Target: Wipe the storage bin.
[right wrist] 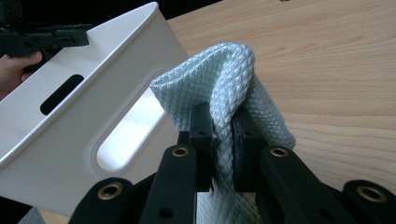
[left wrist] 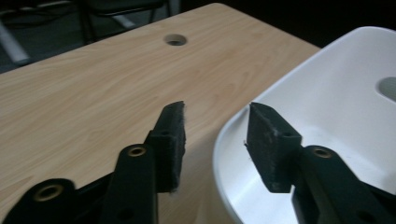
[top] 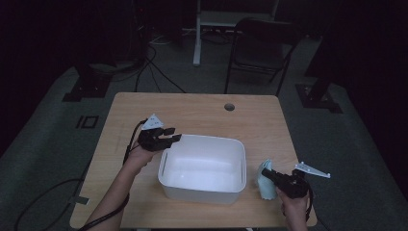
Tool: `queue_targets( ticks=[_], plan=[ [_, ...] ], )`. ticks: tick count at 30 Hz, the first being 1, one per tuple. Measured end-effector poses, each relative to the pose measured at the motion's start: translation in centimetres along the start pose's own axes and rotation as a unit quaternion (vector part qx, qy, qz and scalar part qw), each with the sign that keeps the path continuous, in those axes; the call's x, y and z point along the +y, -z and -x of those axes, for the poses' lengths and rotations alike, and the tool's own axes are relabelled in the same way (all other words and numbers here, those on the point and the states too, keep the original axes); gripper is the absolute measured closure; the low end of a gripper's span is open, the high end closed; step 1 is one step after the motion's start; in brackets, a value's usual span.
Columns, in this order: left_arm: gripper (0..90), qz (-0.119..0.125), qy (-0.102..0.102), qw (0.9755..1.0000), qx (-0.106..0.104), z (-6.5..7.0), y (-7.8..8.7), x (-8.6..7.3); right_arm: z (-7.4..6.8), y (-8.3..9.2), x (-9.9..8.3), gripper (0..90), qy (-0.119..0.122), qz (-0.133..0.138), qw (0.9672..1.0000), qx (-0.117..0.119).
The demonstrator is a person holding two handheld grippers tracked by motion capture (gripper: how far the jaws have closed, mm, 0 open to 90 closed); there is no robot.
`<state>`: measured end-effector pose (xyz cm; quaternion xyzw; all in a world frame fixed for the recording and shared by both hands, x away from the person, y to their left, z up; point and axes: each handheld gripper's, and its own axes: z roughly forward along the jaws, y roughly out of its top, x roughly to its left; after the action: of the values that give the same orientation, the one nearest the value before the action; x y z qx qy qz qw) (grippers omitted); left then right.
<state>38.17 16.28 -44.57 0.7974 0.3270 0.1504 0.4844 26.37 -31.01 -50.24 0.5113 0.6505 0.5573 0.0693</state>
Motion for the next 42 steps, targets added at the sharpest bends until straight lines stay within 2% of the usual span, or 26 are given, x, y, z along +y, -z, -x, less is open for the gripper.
queue_targets(
  ticks=[1,4,10,13,14,15,20,23,31,32,35,38,40,42],
  plan=[
    [60.4,0.000,0.000,1.0000,-0.008,0.0,0.0,0.0,0.0,0.0,0.0,81.2,-0.001,-0.001,1.0000,0.000],
    [69.9,-0.002,-0.015,0.9999,-0.008,0.3,-0.1,0.1,0.2,0.0,0.0,81.1,-0.005,0.000,1.0000,0.001],
    [74.9,-0.002,-0.026,0.9994,0.021,1.0,0.4,-0.3,0.2,-0.1,-0.1,81.3,-0.004,-0.004,1.0000,-0.001],
    [76.9,0.001,-0.027,0.9987,0.044,1.5,1.1,-0.8,0.1,-0.2,-0.1,81.4,-0.004,-0.004,1.0000,-0.001],
    [77.9,0.002,-0.024,0.9987,0.045,1.5,1.4,-1.0,0.1,-0.2,-0.1,81.4,-0.005,-0.004,1.0000,-0.001],
    [79.1,0.006,-0.018,0.9989,0.042,1.6,1.7,-1.2,0.1,-0.2,-0.1,81.4,-0.006,-0.004,1.0000,-0.001],
    [81.2,0.015,-0.014,0.9994,0.028,2.1,2.5,-2.0,0.2,-0.2,-0.1,81.4,-0.008,-0.003,1.0000,0.001],
    [69.0,0.030,-0.005,0.9994,0.020,2.0,2.4,-1.8,0.2,-0.3,-0.1,81.4,-0.009,-0.005,0.9999,0.002],
    [68.0,0.009,-0.011,0.9999,0.005,1.7,0.9,-1.2,0.1,-0.2,-0.2,81.4,-0.010,-0.005,0.9999,0.001],
    [71.5,0.004,-0.009,0.9999,-0.001,1.7,0.8,-1.1,0.2,-0.2,-0.2,81.4,-0.010,-0.005,0.9999,0.001],
    [74.2,0.004,-0.014,0.9999,-0.001,1.7,0.7,-1.1,0.3,-0.1,-0.2,81.4,-0.010,-0.004,0.9999,0.000],
    [76.2,0.004,-0.016,0.9999,0.005,1.9,0.9,-1.2,0.3,-0.1,-0.2,81.5,-0.011,-0.003,0.9999,-0.001],
    [77.6,0.003,-0.021,0.9996,0.017,2.3,1.1,-1.4,0.2,-0.1,-0.2,81.5,-0.012,-0.003,0.9999,-0.001],
    [79.2,-0.001,-0.034,0.9986,0.041,2.9,1.5,-1.5,0.2,-0.1,-0.2,81.6,-0.013,-0.002,0.9999,0.001]
  ],
)
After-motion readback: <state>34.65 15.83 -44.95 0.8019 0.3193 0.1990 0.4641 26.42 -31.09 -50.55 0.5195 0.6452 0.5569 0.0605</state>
